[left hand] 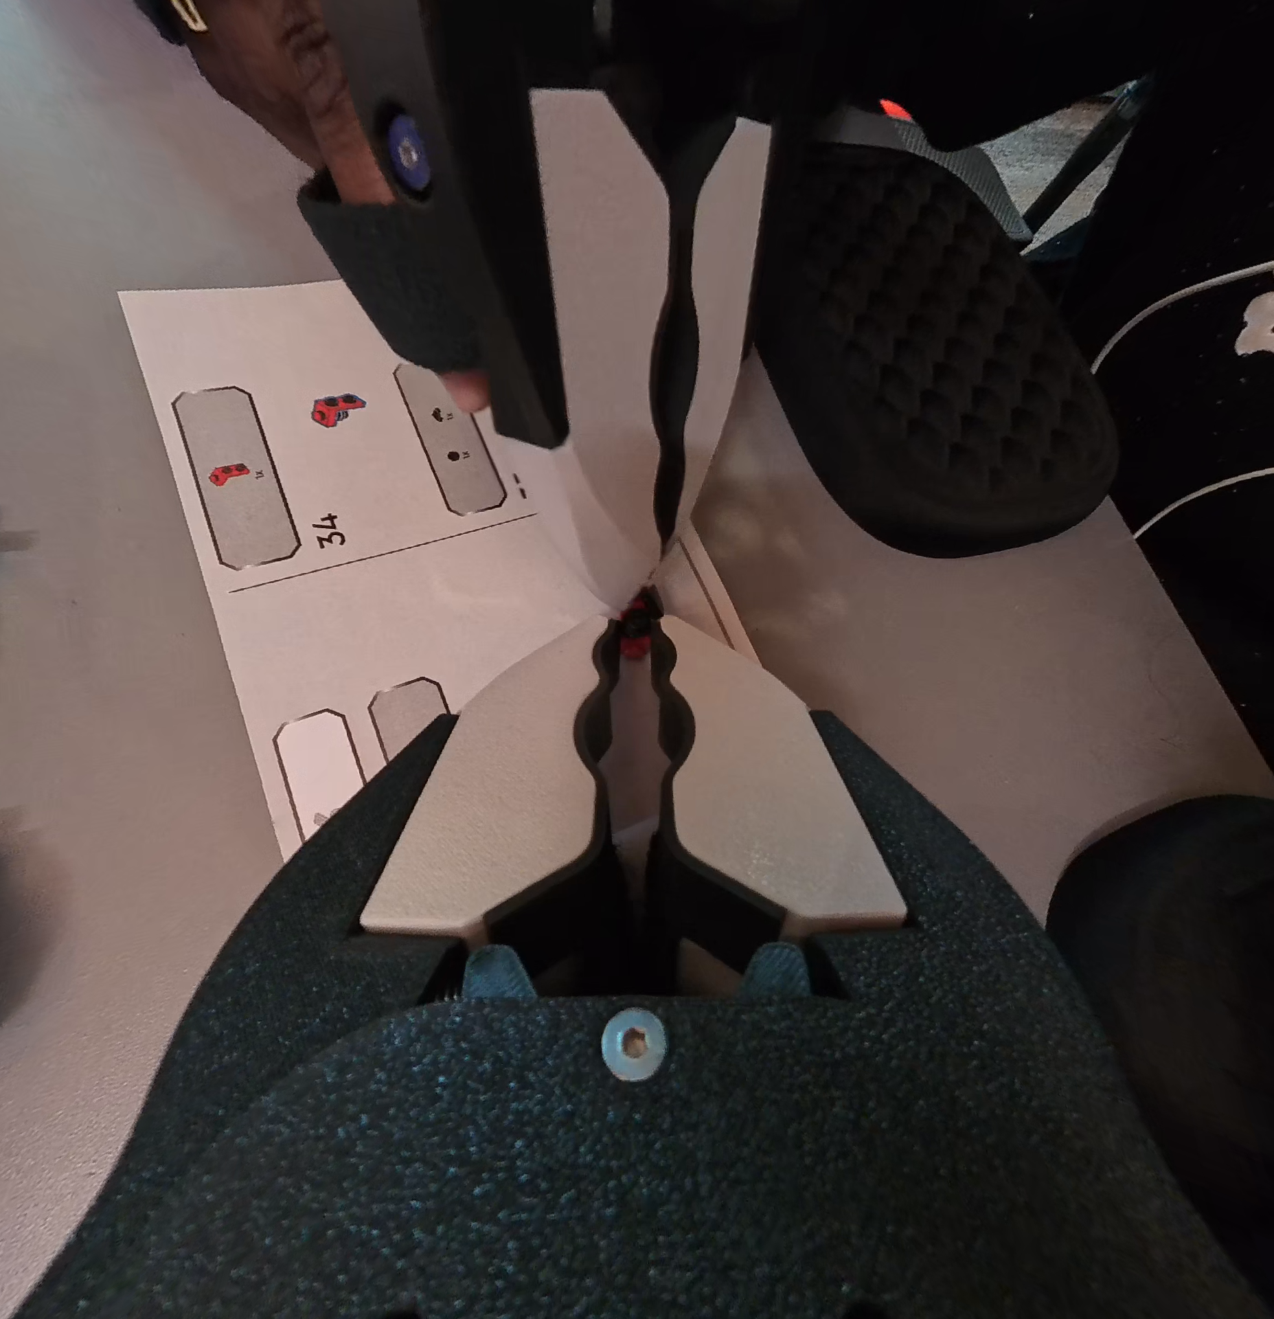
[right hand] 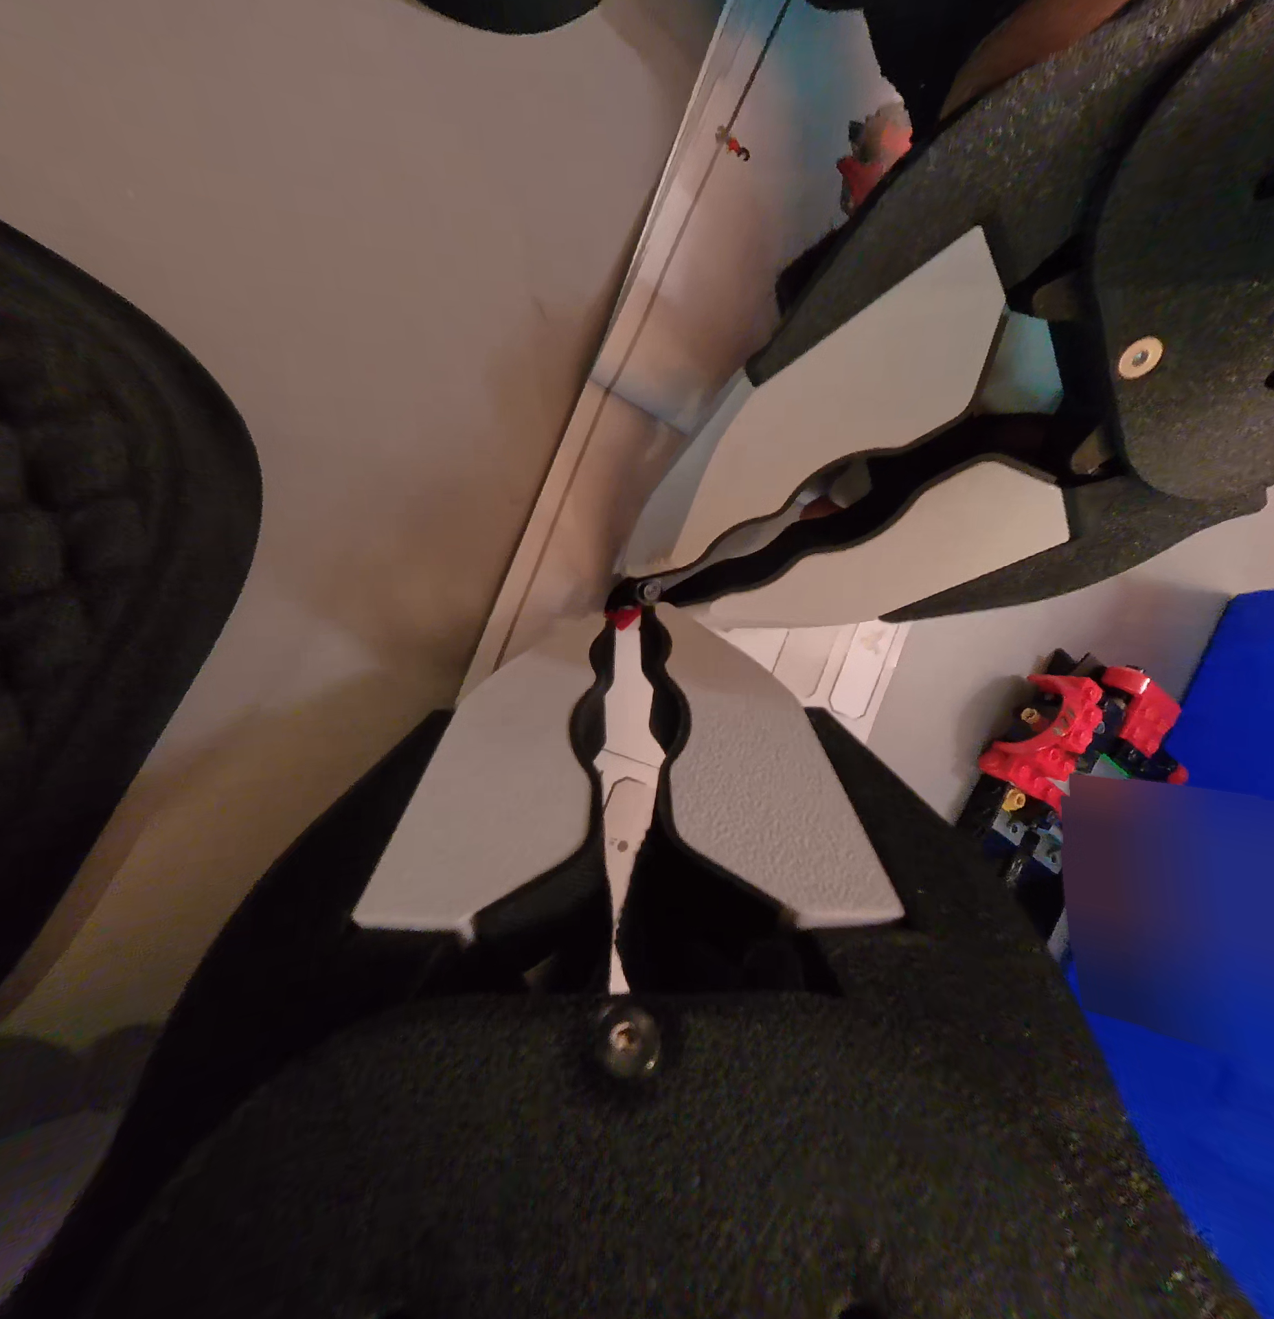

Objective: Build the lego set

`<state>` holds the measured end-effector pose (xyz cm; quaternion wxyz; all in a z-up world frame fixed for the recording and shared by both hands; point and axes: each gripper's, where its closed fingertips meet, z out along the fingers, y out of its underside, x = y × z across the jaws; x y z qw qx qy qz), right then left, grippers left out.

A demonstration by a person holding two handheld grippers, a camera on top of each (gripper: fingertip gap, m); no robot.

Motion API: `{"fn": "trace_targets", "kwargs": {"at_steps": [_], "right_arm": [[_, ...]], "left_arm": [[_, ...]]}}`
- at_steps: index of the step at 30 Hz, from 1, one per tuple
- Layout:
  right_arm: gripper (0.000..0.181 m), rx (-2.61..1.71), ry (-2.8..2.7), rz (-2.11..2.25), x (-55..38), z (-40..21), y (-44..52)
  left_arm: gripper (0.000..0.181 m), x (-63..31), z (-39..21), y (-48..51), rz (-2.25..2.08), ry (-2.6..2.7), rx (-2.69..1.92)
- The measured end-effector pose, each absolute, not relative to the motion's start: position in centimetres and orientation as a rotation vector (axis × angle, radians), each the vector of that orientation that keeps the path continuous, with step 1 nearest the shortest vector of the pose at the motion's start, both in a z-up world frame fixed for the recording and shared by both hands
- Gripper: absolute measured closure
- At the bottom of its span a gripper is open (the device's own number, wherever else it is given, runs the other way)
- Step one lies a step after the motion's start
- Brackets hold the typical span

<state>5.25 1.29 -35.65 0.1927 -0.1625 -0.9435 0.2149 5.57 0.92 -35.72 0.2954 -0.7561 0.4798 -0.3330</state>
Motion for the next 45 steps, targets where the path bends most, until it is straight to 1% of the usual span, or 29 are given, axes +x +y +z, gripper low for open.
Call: {"fn": "trace_targets", "kwargs": {"at_steps": [6, 10, 16, 21, 36, 45], "right_arm": [[0.173, -0.664, -2.597, 0.735, 5.9, -35.0, 1.8], [0.178, -0.784, -2.448, 0.901, 6.4, -33.8, -0.1], [0.178, -0.853, -2.315, 0.707, 5.8, -35.4, -0.2], [0.178, -0.87, -2.287, 0.664, 5.4, -35.3, 0.3], [0.177, -0.974, -2.273, 0.715, 5.6, -35.4, 0.9], [0.18, -1.253, -2.236, 0.773, 5.6, -35.5, 1.0]], "left_arm": [[0.174, 5.6, -35.7, 0.9, -0.887, 1.276, -2.012], [0.174, 5.6, -35.7, 0.9, -0.888, 1.275, -2.013], [0.174, 5.6, -35.7, 0.9, -0.884, 1.276, -2.012], [0.174, 5.6, -35.7, 0.9, -0.885, 1.276, -2.012], [0.174, 5.6, -35.7, 0.9, -0.883, 1.277, -2.012], [0.174, 5.6, -35.8, 0.9, -0.809, 1.301, -1.978]]}}
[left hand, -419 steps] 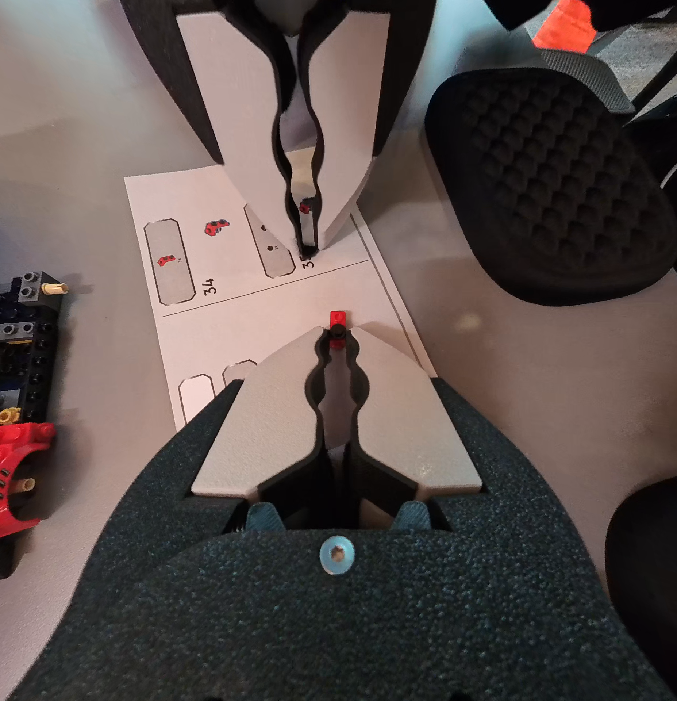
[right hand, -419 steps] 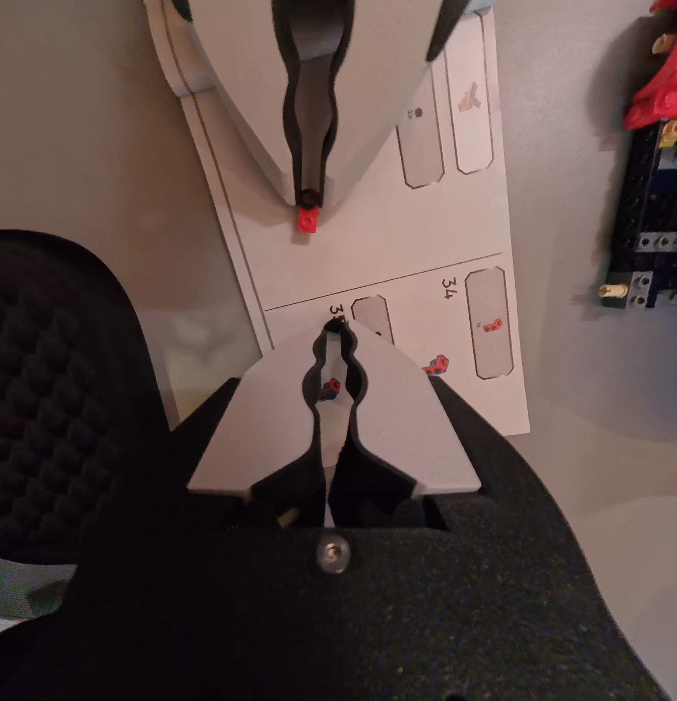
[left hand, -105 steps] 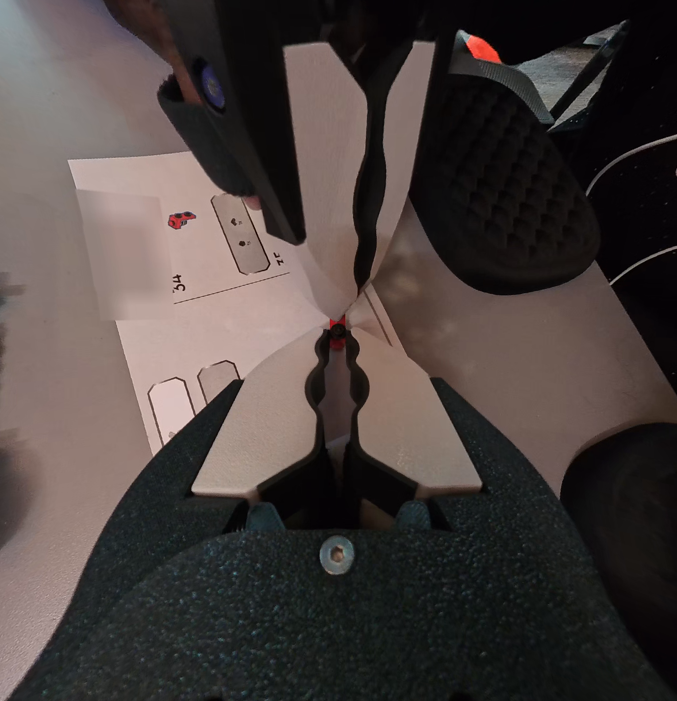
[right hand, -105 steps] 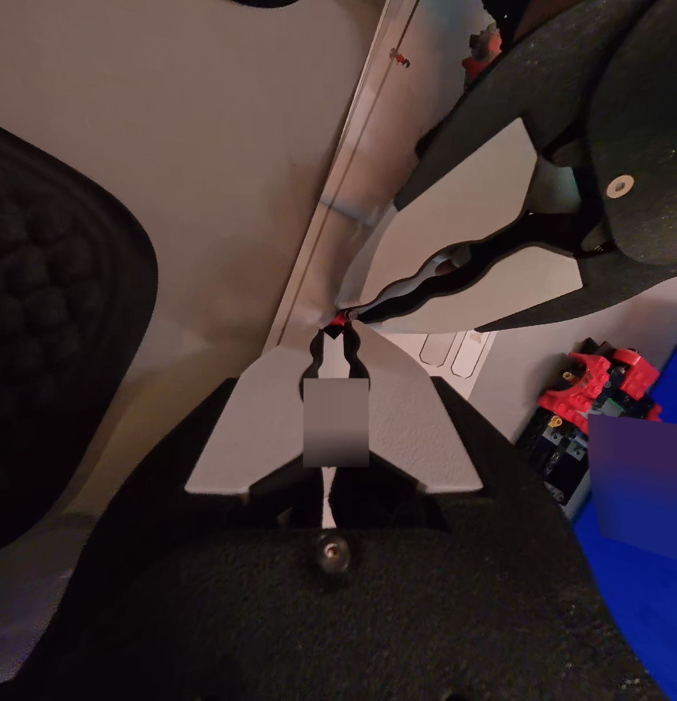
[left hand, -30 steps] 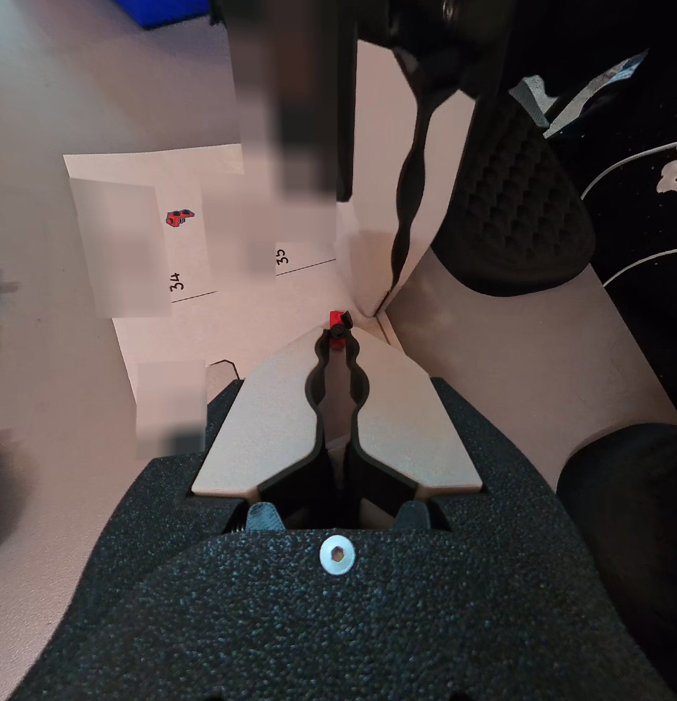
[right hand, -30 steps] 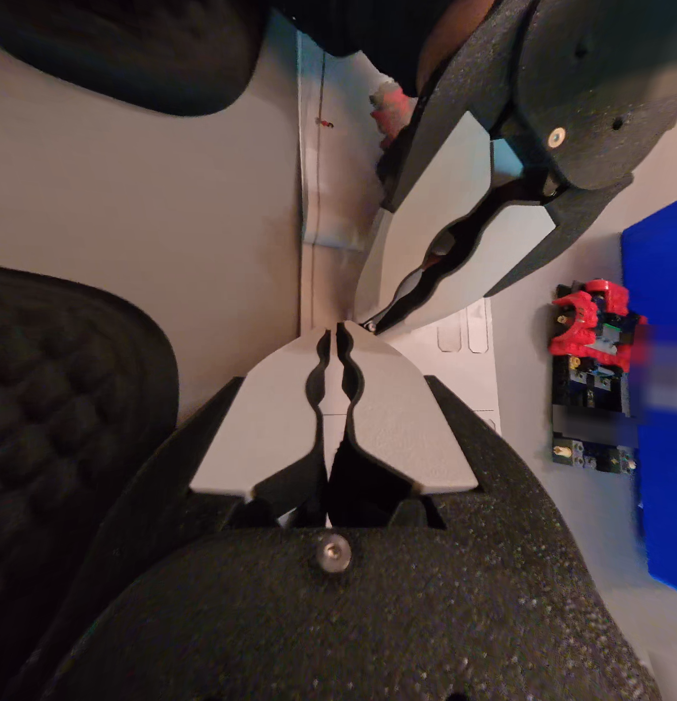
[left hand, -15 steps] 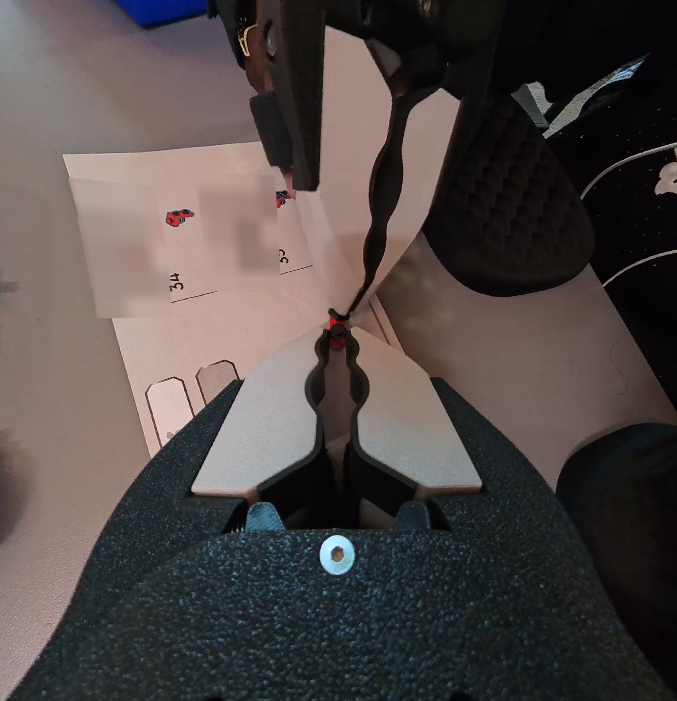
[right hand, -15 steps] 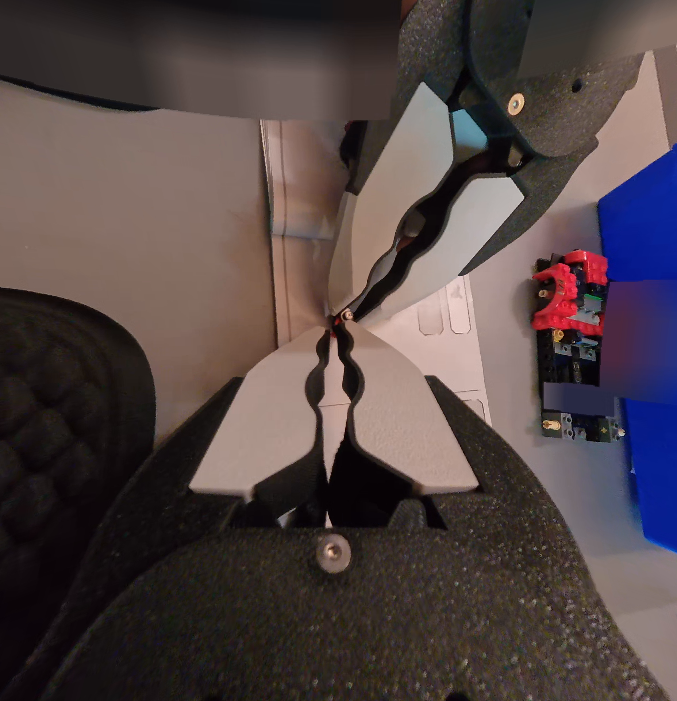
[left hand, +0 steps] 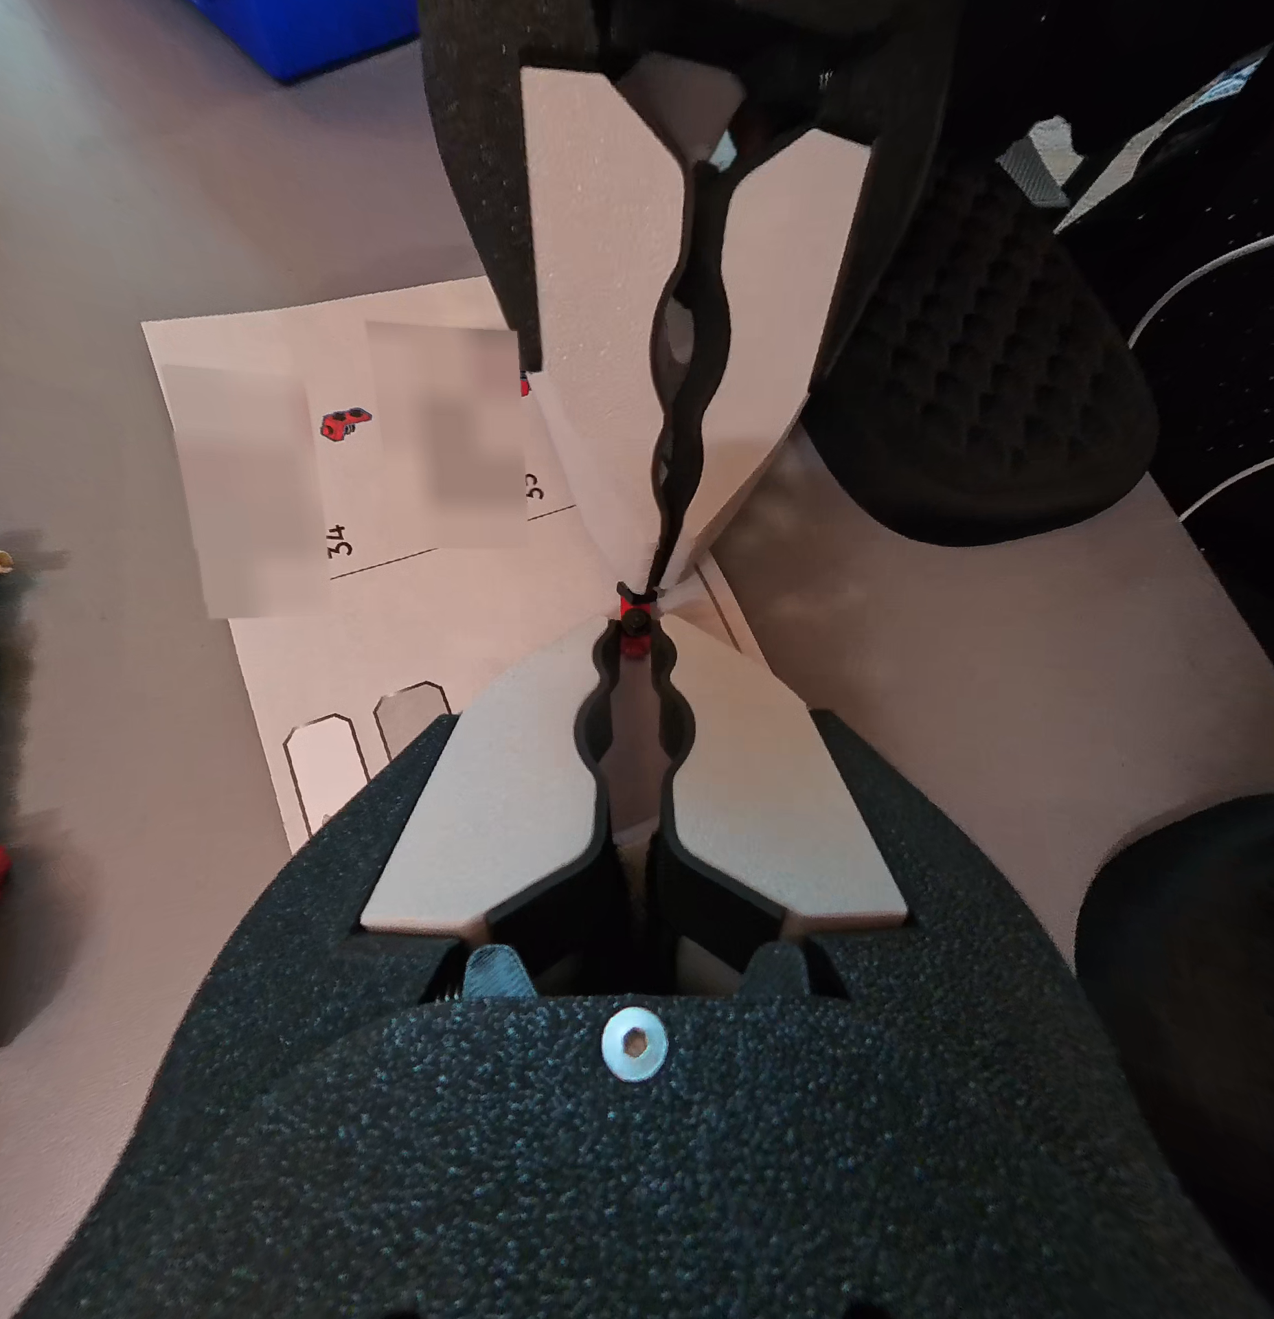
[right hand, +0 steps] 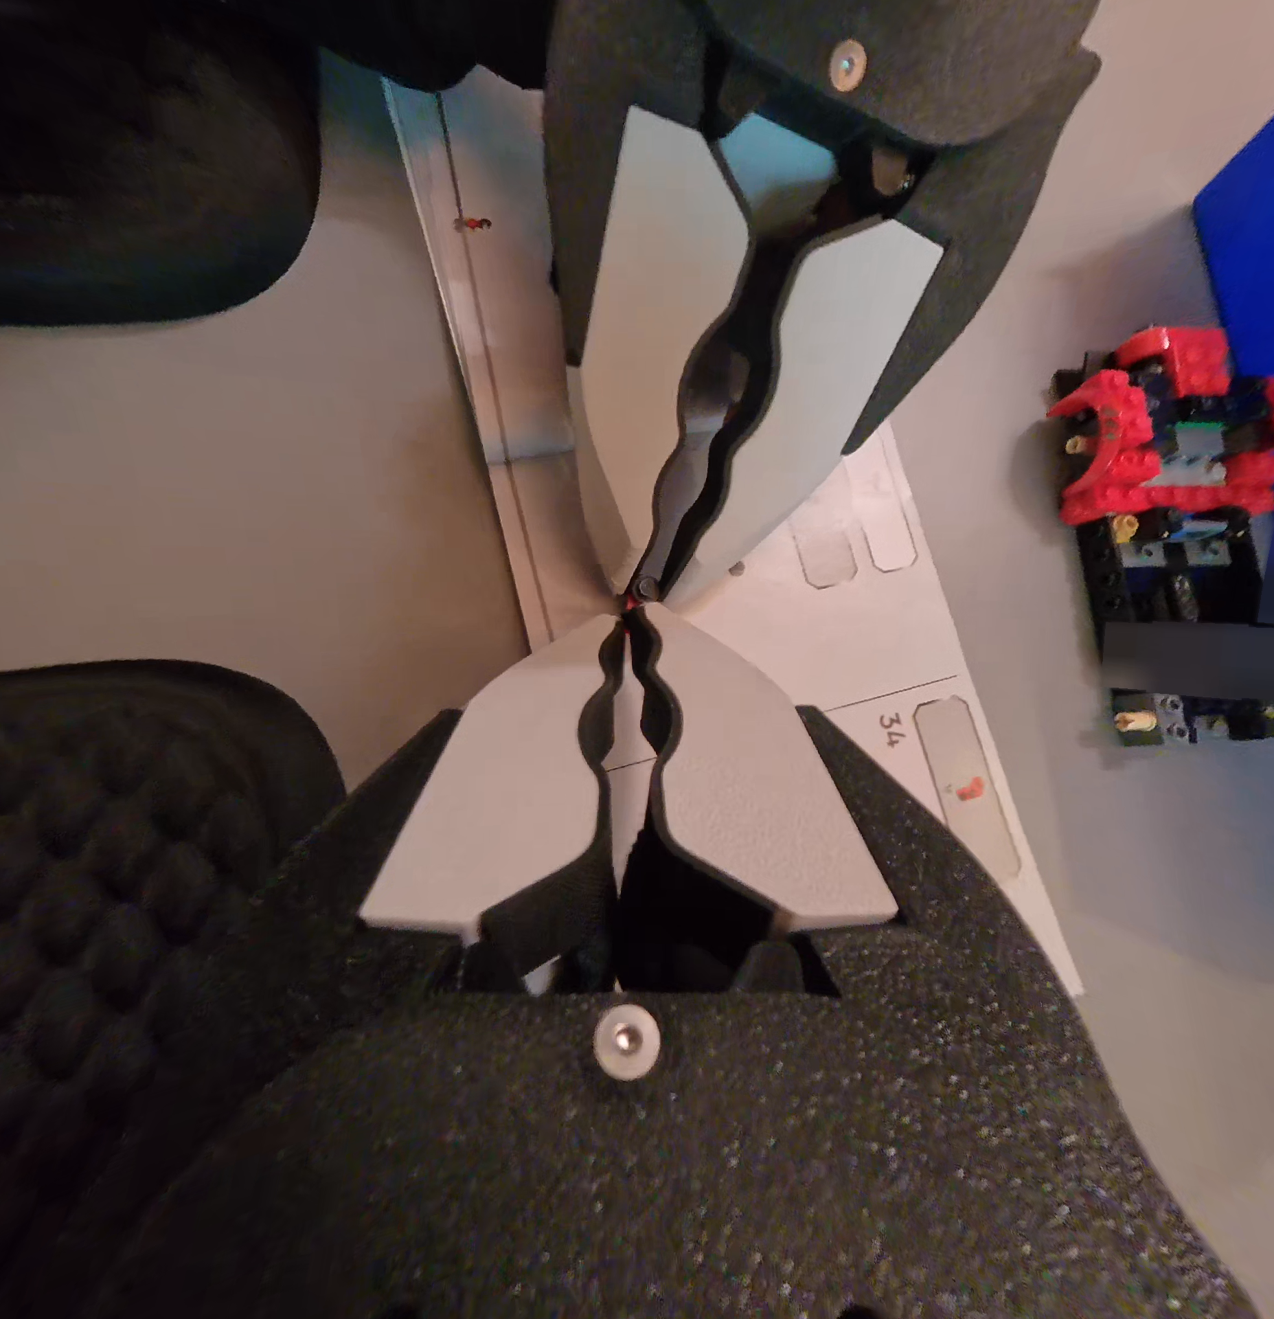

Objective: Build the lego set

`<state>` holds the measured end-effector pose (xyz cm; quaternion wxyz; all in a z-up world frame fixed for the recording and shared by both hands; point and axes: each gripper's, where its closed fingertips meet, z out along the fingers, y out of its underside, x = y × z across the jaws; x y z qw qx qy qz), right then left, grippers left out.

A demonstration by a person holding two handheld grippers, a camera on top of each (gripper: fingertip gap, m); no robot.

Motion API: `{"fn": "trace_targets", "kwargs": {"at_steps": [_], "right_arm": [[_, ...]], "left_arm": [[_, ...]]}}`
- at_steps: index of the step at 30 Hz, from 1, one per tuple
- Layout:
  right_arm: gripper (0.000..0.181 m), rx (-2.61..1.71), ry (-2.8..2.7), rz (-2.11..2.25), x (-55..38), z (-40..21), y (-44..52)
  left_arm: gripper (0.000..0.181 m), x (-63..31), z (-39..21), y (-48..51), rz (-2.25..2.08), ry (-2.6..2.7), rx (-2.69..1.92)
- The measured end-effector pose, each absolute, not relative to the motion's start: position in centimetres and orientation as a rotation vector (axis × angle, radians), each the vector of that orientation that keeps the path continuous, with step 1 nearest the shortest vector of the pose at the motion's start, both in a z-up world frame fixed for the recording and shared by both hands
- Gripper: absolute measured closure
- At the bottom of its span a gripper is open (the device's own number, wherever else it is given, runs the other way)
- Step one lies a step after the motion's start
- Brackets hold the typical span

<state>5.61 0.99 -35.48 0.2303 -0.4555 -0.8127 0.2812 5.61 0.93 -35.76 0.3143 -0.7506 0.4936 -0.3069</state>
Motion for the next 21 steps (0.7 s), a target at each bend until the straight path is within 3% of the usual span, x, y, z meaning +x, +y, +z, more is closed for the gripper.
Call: {"fn": "trace_targets", "kwargs": {"at_steps": [14, 21], "right_arm": [[0.181, -1.801, -2.167, 0.732, 5.7, -35.6, 1.2], [0.181, -1.846, -2.157, 0.595, 6.1, -36.7, 2.0]], "left_arm": [[0.174, 5.6, -35.8, 1.0, -0.724, 1.319, -1.944], [0.174, 5.7, -35.8, 1.0, -0.708, 1.328, -1.934]]}}
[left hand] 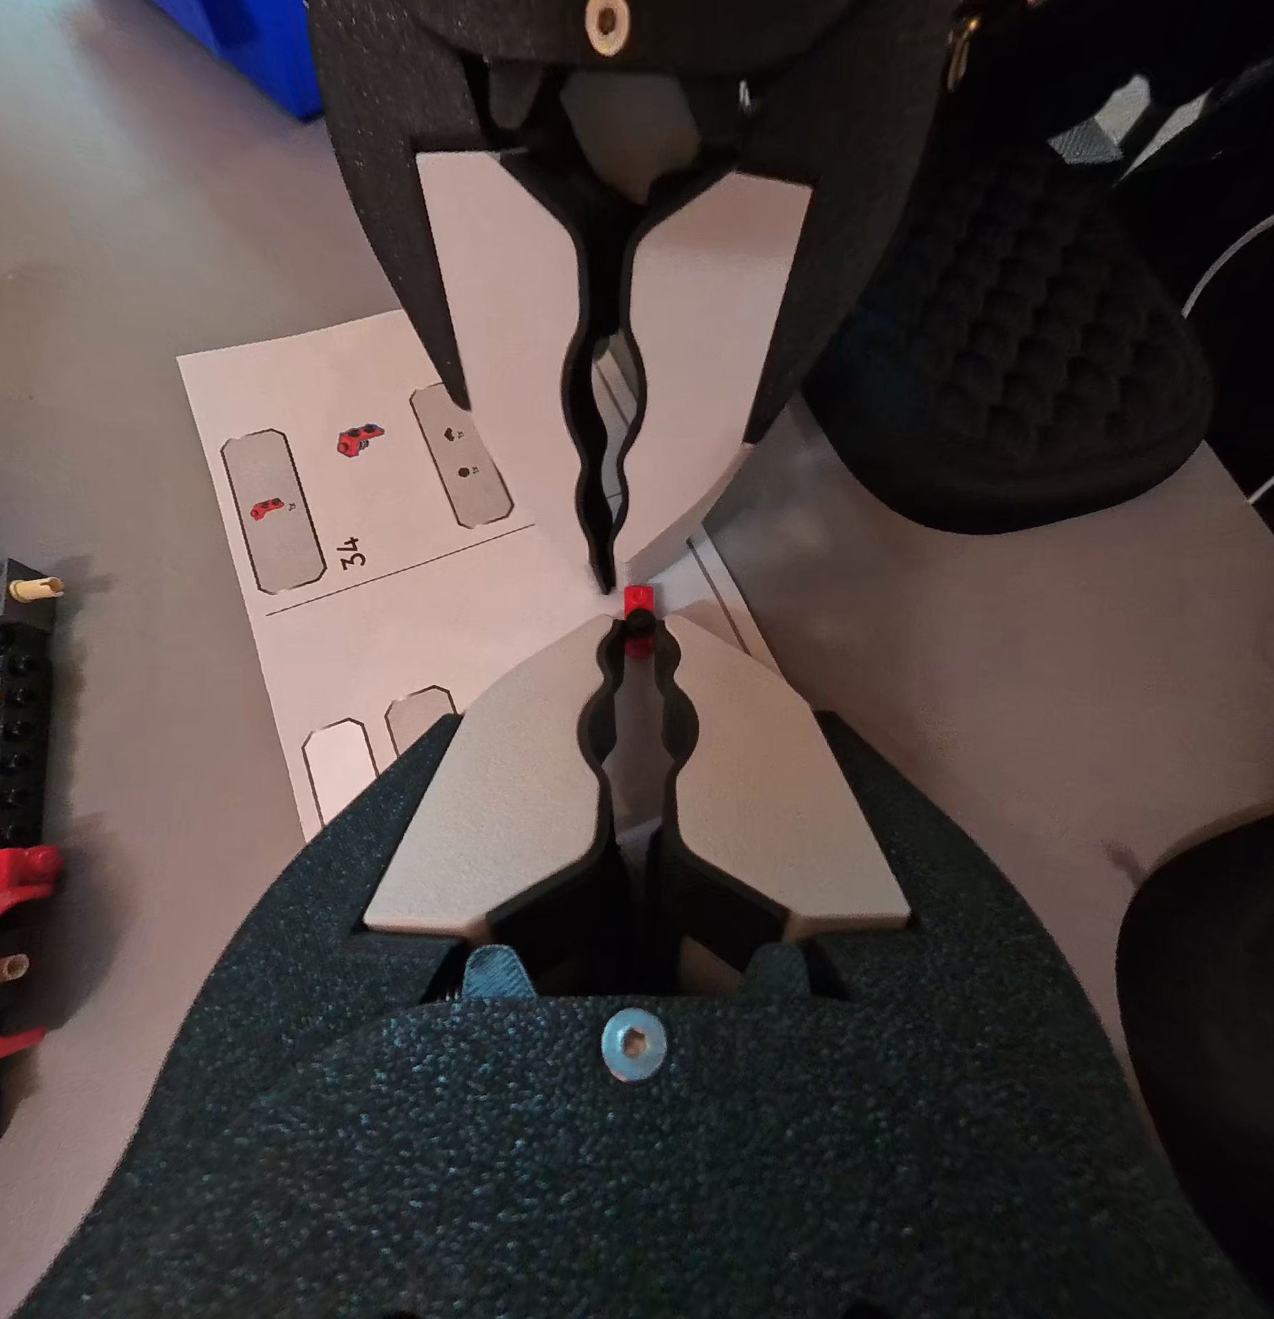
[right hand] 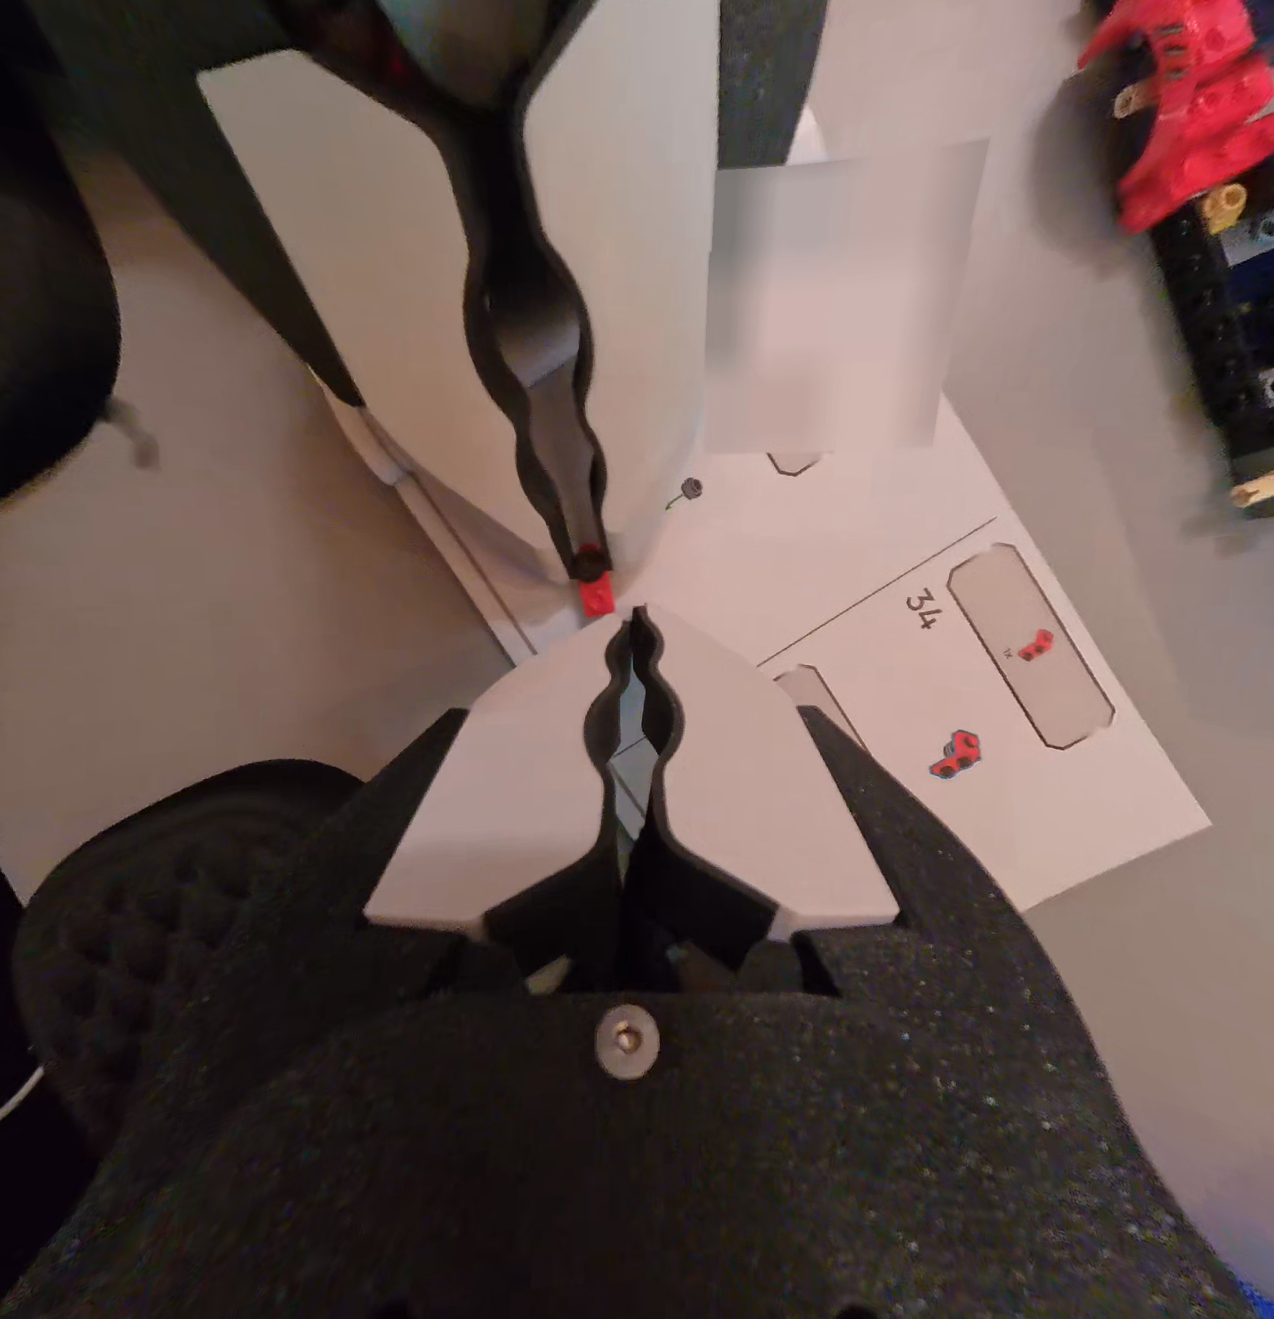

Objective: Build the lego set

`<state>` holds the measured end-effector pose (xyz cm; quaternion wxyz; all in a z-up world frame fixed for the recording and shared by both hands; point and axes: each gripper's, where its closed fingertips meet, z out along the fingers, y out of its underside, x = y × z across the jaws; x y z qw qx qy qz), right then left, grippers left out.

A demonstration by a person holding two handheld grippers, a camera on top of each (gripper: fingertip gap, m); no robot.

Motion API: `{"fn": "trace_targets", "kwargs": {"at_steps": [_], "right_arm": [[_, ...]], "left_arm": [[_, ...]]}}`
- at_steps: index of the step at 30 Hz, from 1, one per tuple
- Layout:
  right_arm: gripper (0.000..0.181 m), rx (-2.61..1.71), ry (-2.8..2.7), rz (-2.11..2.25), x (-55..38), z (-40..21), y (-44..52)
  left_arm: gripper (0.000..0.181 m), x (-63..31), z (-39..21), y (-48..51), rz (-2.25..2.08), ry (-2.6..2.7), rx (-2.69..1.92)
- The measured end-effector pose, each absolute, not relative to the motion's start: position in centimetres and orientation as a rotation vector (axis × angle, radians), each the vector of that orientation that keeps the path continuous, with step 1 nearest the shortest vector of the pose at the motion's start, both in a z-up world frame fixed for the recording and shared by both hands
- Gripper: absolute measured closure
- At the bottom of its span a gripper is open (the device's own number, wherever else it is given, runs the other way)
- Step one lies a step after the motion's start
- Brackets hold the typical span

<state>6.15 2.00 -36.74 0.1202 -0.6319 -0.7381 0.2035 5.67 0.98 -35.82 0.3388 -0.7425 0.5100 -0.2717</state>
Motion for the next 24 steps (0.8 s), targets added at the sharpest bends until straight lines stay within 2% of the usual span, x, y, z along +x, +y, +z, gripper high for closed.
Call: {"fn": "trace_targets", "kwargs": {"at_steps": [5, 6, 7, 12, 15, 21, 24], "right_arm": [[0.181, -1.711, -2.085, 0.575, 5.9, -36.1, 3.9], [0.165, -1.653, -2.09, 0.595, 5.8, -35.8, 3.9], [0.159, -1.591, -2.097, 0.628, 5.8, -35.5, 3.7], [0.15, -1.262, -1.969, 0.849, 4.5, -33.6, 1.9], [0.127, -1.283, -1.975, 0.857, 4.4, -34.7, 1.9], [0.117, -1.311, -1.907, 0.894, 3.9, -34.9, 2.9], [0.102, -1.347, -1.887, 0.782, 4.2, -35.6, 4.5]], "left_arm": [[0.174, 5.7, -35.8, 1.0, -0.713, 1.327, -1.936], [0.174, 5.7, -35.8, 1.0, -0.716, 1.327, -1.937], [0.174, 5.7, -35.8, 1.0, -0.721, 1.327, -1.938], [0.174, 5.7, -35.8, 0.9, -0.727, 1.329, -1.939], [0.174, 5.7, -35.8, 0.9, -0.725, 1.333, -1.935], [0.174, 5.7, -35.8, 0.9, -0.716, 1.336, -1.93], [0.174, 5.7, -35.8, 0.9, -0.727, 1.332, -1.936]]}}
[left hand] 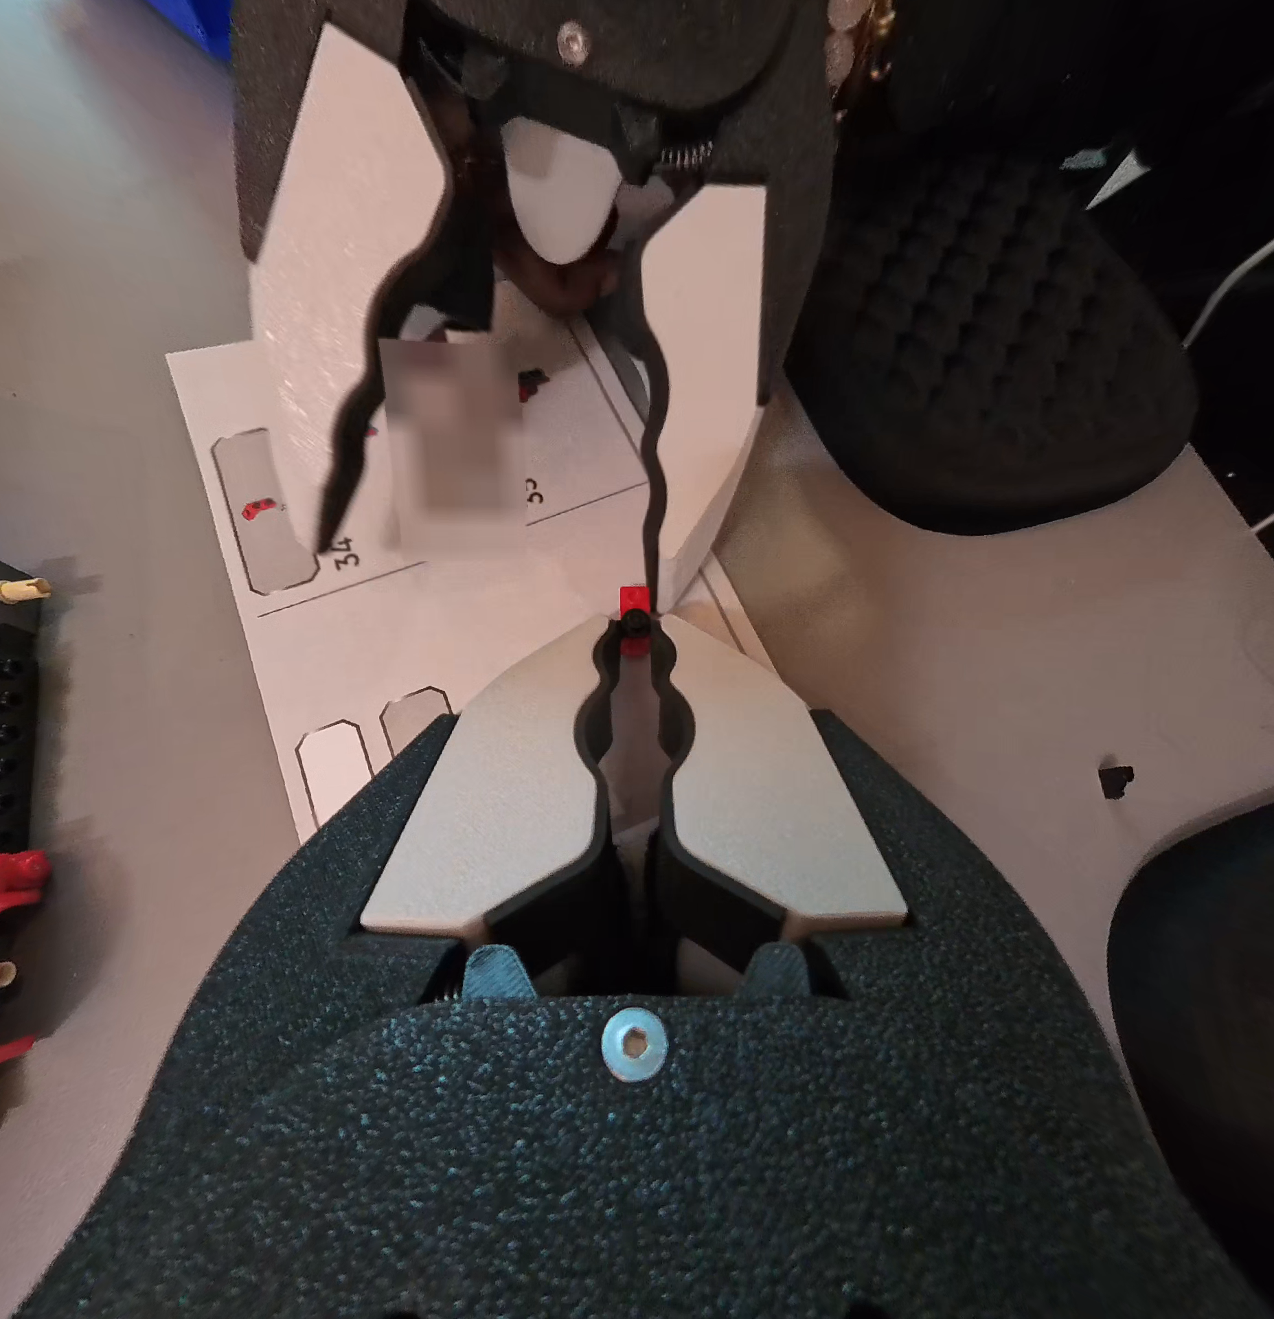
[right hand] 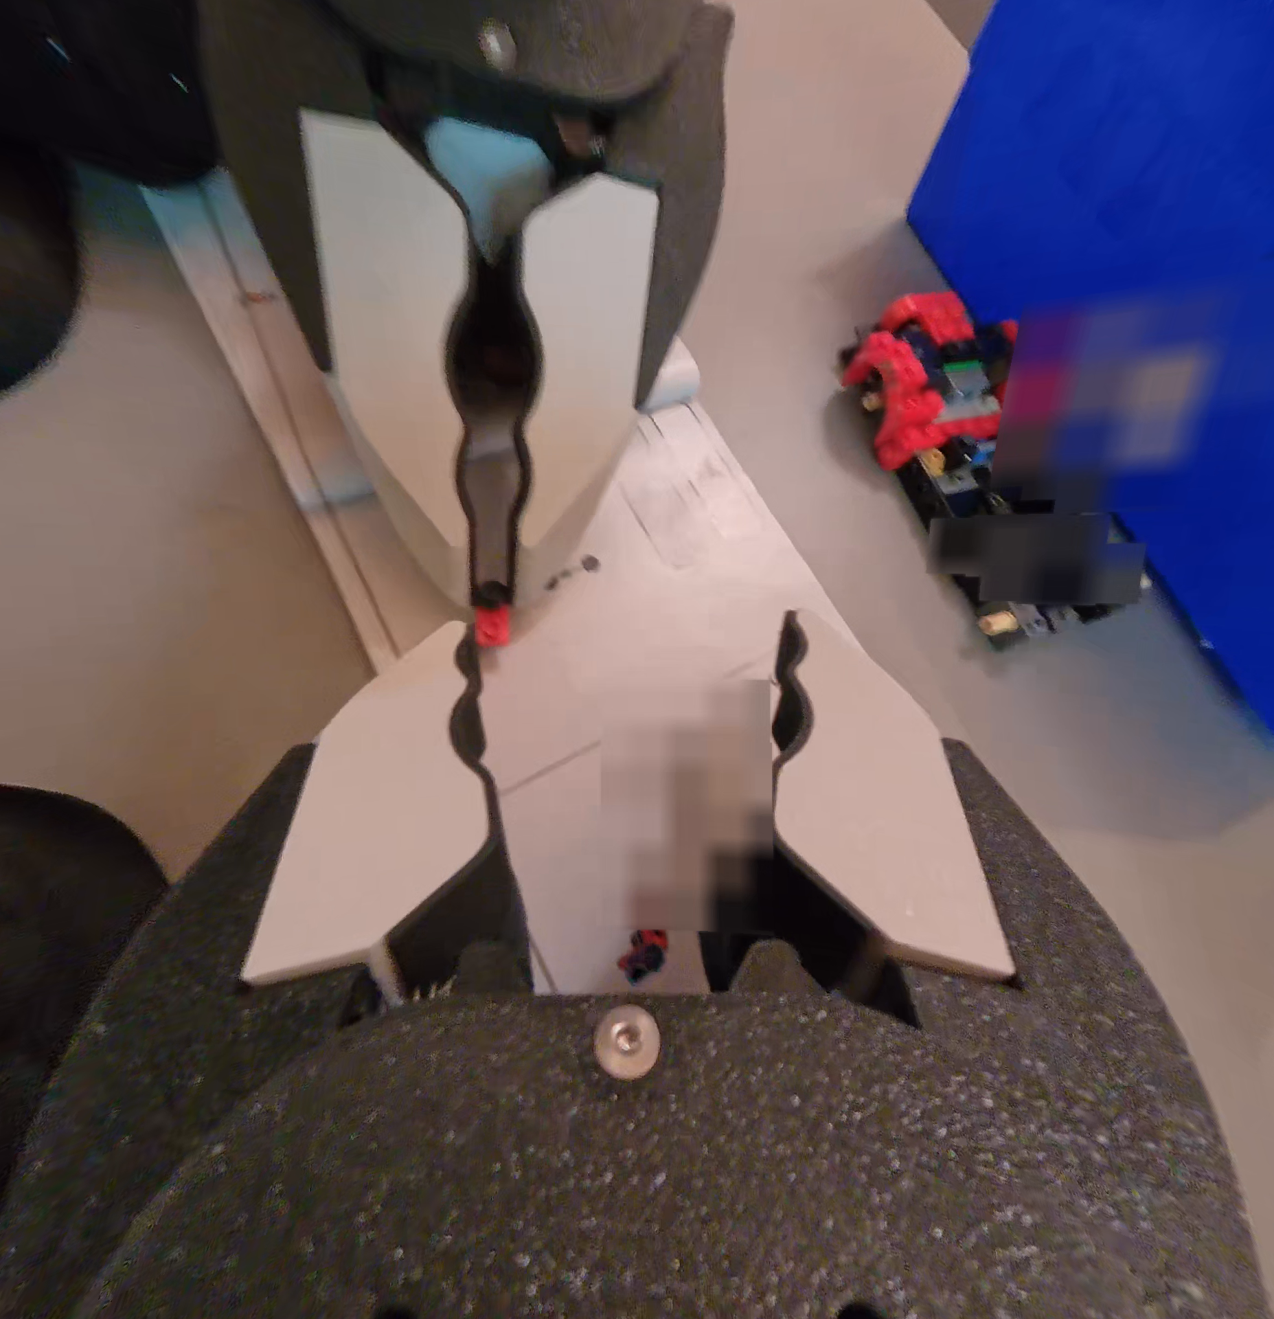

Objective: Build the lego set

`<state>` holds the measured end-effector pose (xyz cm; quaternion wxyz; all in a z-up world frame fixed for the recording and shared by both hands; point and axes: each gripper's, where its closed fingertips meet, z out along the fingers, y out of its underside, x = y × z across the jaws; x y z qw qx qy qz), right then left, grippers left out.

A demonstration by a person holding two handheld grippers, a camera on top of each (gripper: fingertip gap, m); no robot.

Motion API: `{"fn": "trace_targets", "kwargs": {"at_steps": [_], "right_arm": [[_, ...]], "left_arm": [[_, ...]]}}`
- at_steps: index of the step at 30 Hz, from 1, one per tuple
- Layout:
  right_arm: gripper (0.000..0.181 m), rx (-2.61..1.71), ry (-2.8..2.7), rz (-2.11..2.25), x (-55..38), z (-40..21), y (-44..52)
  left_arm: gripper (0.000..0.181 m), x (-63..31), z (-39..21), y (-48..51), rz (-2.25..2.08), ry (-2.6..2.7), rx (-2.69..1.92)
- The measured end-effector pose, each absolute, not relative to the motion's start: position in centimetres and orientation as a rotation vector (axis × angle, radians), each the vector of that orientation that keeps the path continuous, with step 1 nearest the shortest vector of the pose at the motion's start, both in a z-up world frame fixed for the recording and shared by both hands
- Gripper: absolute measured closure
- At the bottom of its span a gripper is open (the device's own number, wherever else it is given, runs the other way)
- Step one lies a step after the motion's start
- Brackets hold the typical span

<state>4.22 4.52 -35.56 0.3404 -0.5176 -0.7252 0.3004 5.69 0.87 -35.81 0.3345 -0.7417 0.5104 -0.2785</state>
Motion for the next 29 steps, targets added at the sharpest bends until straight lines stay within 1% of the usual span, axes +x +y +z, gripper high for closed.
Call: {"fn": "trace_targets", "kwargs": {"at_steps": [1, 3, 13, 18, 20, 29], "right_arm": [[0.094, -1.346, -1.87, 0.749, 4.3, -35.6, 4.9], [0.092, -1.335, -1.849, 0.738, 4.5, -35.4, 5.2], [0.071, -1.476, -1.815, 0.74, 4.4, -35.9, 6.3], [0.072, -1.497, -1.819, 0.751, 4.5, -36.1, 6.2], [0.076, -1.494, -1.831, 0.762, 4.5, -36.1, 6.0], [0.076, -1.564, -1.829, 0.786, 4.6, -36.5, 6.1]], "left_arm": [[0.174, 5.7, -35.8, 0.9, -0.731, 1.331, -1.938], [0.174, 5.7, -35.8, 0.9, -0.733, 1.33, -1.939], [0.174, 5.7, -35.8, 0.9, -0.738, 1.329, -1.941], [0.174, 5.7, -35.8, 0.9, -0.744, 1.328, -1.944], [0.174, 5.7, -35.8, 0.9, -0.743, 1.328, -1.944], [0.173, 5.7, -36.2, 0.9, -0.722, 1.344, -1.97]]}}
